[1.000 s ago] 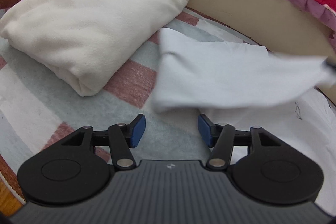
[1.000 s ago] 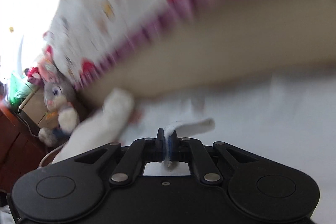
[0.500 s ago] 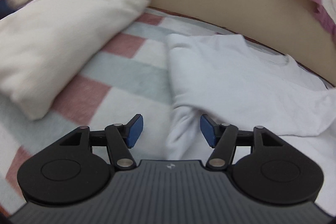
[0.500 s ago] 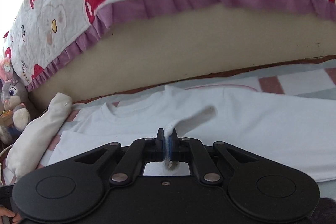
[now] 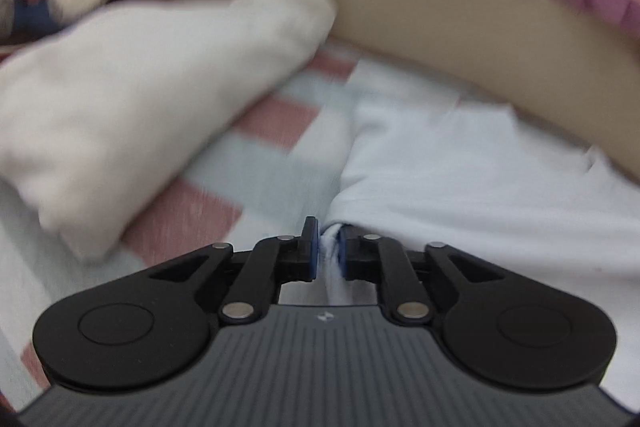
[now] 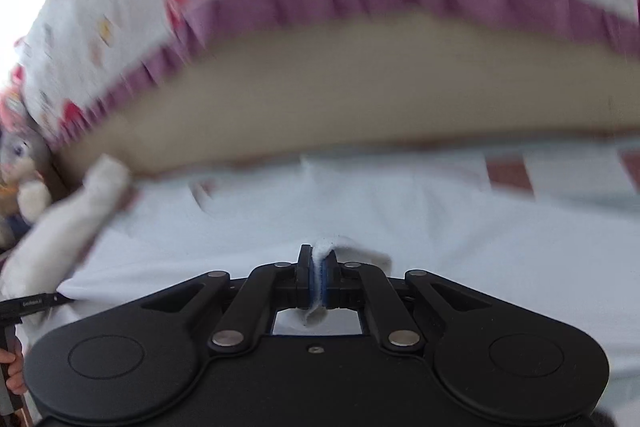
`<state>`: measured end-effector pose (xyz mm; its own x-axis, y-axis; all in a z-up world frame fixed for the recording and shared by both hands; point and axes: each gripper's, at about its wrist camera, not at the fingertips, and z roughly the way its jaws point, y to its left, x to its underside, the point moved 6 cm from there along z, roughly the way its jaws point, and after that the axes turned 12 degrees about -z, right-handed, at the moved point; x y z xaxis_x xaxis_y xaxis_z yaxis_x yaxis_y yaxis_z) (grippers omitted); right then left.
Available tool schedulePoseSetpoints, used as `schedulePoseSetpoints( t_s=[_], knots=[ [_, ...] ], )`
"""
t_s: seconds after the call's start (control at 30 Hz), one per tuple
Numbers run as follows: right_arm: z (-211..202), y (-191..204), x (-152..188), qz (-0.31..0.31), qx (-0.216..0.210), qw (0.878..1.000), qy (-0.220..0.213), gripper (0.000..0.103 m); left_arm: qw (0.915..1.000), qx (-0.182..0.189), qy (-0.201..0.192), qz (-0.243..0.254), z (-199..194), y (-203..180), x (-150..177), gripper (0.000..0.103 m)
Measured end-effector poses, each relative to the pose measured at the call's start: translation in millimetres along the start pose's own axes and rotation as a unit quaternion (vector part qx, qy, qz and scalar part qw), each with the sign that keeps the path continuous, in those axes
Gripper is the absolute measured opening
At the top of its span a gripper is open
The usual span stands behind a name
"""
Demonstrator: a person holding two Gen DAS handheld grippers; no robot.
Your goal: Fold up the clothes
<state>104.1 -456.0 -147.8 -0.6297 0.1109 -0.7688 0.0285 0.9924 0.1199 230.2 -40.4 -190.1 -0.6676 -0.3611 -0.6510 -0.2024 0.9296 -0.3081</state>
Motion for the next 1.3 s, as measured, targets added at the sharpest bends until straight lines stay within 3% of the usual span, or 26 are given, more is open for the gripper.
schedulePoseSetpoints(
  t_s=[0.03, 0.07, 0.17, 0.2, 0.33, 0.4, 0.47, 0.6, 0.7, 0.8, 0.9, 0.97, 1.13, 1.17, 1.23, 1.3],
  knots=[
    [3.7, 0.8, 3.7, -0.009, 0.007, 1.000, 0.020, 0.005, 0.9999, -0.006, 0.011, -0.004, 3.3, 3.3, 2.6, 0.023],
    [7.4, 1.5, 7.3, -0.017, 0.014, 0.999, 0.040, 0.005, 0.9997, -0.010, 0.021, -0.009, 5.4, 6.3, 4.6, 0.034],
    [17.6, 3.5, 18.1, -0.043, 0.035, 0.993, 0.101, 0.004, 0.9994, 0.009, 0.022, -0.024, -8.2, 12.0, -1.5, 0.057],
    [20.3, 3.4, 21.2, -0.051, 0.044, 0.991, 0.119, 0.005, 0.9992, 0.015, 0.023, -0.029, -12.8, 14.0, -3.6, 0.058],
    [14.1, -21.6, 23.3, -0.059, 0.127, 0.982, 0.125, 0.024, 0.9977, 0.039, 0.025, -0.049, -30.7, 21.7, -11.4, 0.061],
    [10.1, -34.4, 22.1, -0.024, 0.122, 0.986, 0.114, 0.024, 0.9977, 0.038, 0.026, -0.050, -32.7, 27.0, -9.5, 0.067],
    [6.1, -46.8, 20.8, 0.012, 0.115, 0.988, 0.102, 0.024, 0.9967, 0.049, 0.030, -0.059, -36.2, 33.4, -8.8, 0.067],
    [5.7, -43.7, 7.0, 0.066, 0.046, 0.995, 0.053, 0.029, 0.9895, 0.107, 0.031, -0.092, -36.4, 35.8, -20.9, 0.067],
    [43.0, -20.4, -30.3, 0.002, -0.047, 0.998, 0.028, 0.036, 0.9846, 0.133, 0.036, -0.108, -19.4, 30.1, -39.2, 0.067],
    [81.5, -1.7, -63.6, -0.104, -0.067, 0.991, 0.046, 0.037, 0.9789, 0.136, 0.067, -0.137, 20.7, 23.5, -56.4, 0.067],
    [112.3, 7.0, -85.1, -0.130, -0.079, 0.985, 0.085, 0.037, 0.9787, 0.139, 0.086, -0.124, 54.2, 7.3, -70.2, 0.067],
    [127.4, 12.3, -92.9, -0.148, -0.071, 0.983, 0.087, 0.037, 0.9793, 0.144, 0.099, -0.103, 69.7, -4.4, -74.0, 0.067],
    [164.4, 12.0, -92.3, -0.156, -0.017, 0.983, 0.095, 0.039, 0.9787, 0.146, 0.107, -0.098, 97.8, -16.0, -77.2, 0.067],
    [170.8, 8.1, -92.1, -0.155, -0.013, 0.983, 0.096, 0.041, 0.9770, 0.152, 0.109, -0.101, 100.6, -15.7, -79.0, 0.067],
    [183.0, 0.9, -91.2, -0.145, -0.009, 0.984, 0.102, 0.060, 0.9732, 0.168, 0.111, -0.112, 105.8, -15.4, -80.8, 0.068],
    [191.7, -5.3, -89.0, -0.133, -0.011, 0.985, 0.107, 0.063, 0.9692, 0.182, 0.114, -0.120, 110.9, -16.4, -82.6, 0.070]
  ],
)
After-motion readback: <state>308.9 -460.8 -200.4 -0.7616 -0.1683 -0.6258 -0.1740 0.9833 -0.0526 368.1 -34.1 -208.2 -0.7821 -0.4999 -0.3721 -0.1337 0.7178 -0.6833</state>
